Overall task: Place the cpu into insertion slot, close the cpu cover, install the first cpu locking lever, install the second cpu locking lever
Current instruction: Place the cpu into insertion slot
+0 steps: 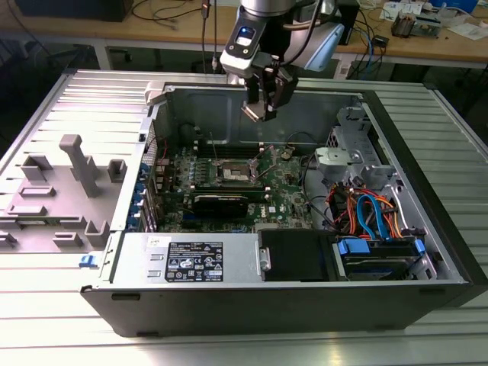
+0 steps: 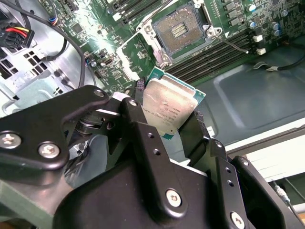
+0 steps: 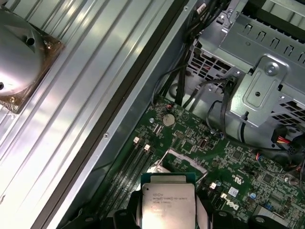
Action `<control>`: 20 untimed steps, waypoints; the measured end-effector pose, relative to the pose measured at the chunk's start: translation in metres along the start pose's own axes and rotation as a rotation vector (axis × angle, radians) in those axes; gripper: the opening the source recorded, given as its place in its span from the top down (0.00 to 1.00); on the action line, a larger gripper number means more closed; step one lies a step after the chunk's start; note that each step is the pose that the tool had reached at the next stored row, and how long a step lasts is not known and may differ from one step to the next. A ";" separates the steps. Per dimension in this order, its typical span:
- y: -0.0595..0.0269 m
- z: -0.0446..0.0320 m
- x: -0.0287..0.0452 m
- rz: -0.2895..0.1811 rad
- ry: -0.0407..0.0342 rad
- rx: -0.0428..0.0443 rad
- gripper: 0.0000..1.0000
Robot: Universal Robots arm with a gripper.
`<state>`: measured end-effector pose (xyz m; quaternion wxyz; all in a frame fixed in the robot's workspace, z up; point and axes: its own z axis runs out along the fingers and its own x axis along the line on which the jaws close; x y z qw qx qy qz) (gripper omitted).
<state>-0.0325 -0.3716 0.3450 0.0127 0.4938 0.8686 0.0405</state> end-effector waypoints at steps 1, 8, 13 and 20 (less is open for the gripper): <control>0.0000 0.0001 0.0000 0.001 0.0000 0.0000 0.46; 0.0000 0.0002 0.0000 0.003 -0.0002 -0.0001 0.46; 0.0000 0.0002 0.0000 0.003 -0.0002 -0.0001 0.46; -0.0001 0.0003 0.0001 0.035 -0.0029 -0.0007 0.46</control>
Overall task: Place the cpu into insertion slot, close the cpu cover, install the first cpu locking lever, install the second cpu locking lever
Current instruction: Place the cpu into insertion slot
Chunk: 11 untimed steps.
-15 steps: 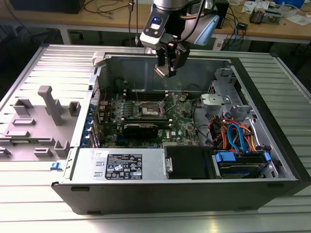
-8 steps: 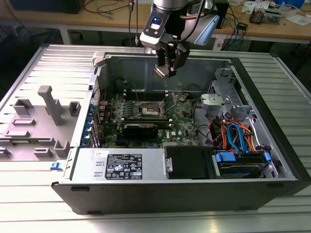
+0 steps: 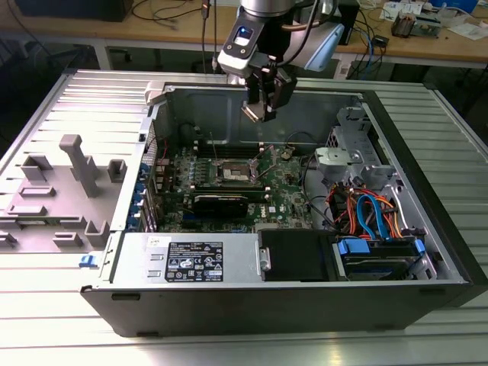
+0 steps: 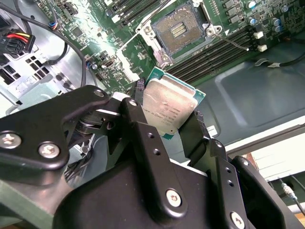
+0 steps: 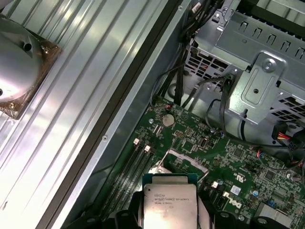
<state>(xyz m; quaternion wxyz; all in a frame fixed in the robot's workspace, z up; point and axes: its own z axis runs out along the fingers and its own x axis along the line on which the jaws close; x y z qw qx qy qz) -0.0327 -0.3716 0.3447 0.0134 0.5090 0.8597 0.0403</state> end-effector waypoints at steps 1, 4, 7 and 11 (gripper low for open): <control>0.0000 0.0000 0.0000 0.002 -0.0001 -0.0001 0.46; 0.0000 0.0000 0.0000 0.010 -0.0008 -0.0001 0.46; -0.0002 0.0000 0.0001 0.014 -0.0011 -0.0003 0.46; -0.0018 0.0012 -0.0001 0.014 -0.0011 -0.0005 0.46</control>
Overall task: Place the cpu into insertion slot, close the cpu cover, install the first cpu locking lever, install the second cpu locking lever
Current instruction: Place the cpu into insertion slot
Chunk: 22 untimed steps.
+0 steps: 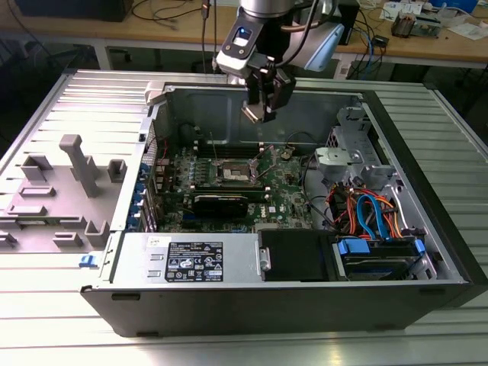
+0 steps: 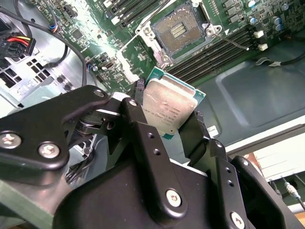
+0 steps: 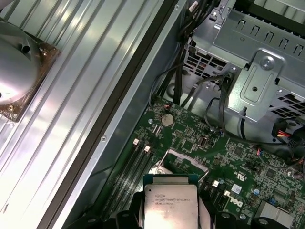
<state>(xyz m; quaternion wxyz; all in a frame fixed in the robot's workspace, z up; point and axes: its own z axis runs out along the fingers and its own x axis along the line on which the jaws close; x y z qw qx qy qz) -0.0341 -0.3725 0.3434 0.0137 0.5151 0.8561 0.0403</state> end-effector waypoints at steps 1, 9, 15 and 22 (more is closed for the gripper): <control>-0.0011 0.0002 0.0005 0.000 0.0000 0.0001 0.46; -0.0066 0.0010 0.0028 0.000 0.0001 0.0000 0.46; -0.0085 0.0012 -0.0009 0.000 0.0000 0.0002 0.46; -0.0143 0.0037 -0.0008 0.010 -0.0010 0.0001 0.46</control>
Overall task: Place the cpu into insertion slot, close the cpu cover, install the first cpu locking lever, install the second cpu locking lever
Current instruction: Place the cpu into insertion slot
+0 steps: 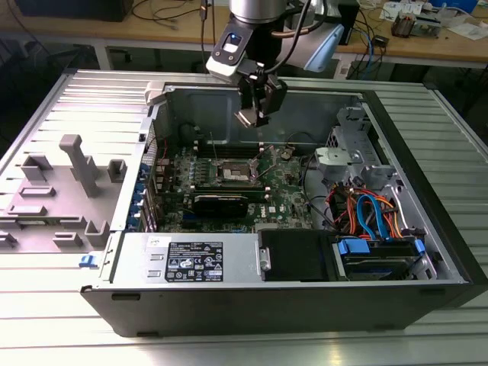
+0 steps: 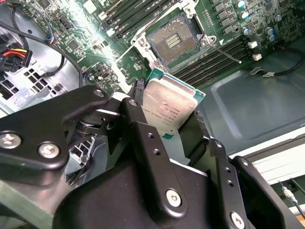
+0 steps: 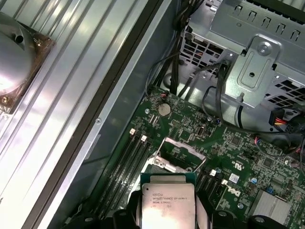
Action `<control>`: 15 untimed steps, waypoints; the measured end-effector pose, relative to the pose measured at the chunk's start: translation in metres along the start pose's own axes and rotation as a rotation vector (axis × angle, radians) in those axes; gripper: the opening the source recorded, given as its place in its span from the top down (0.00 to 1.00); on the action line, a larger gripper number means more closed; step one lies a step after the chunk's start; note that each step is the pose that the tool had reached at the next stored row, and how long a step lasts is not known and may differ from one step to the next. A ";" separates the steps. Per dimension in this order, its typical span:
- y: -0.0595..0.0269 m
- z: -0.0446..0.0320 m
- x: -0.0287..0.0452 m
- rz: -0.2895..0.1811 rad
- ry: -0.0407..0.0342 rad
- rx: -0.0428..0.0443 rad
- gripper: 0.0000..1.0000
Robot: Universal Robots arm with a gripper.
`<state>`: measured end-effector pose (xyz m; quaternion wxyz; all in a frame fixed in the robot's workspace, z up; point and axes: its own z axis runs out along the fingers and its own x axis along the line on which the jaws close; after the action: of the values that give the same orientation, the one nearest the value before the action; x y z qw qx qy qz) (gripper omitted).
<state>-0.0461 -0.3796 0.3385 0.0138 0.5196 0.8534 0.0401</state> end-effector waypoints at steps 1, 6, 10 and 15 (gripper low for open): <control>-0.0004 0.0003 0.0002 0.006 -0.0004 -0.0002 0.46; -0.0012 0.0016 0.0005 0.012 -0.0010 -0.0003 0.46; -0.0012 0.0017 0.0005 0.012 -0.0009 -0.0004 0.46; -0.0012 0.0017 0.0005 0.012 -0.0009 -0.0003 0.46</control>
<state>-0.0473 -0.3796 0.3368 0.0141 0.5247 0.8502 0.0400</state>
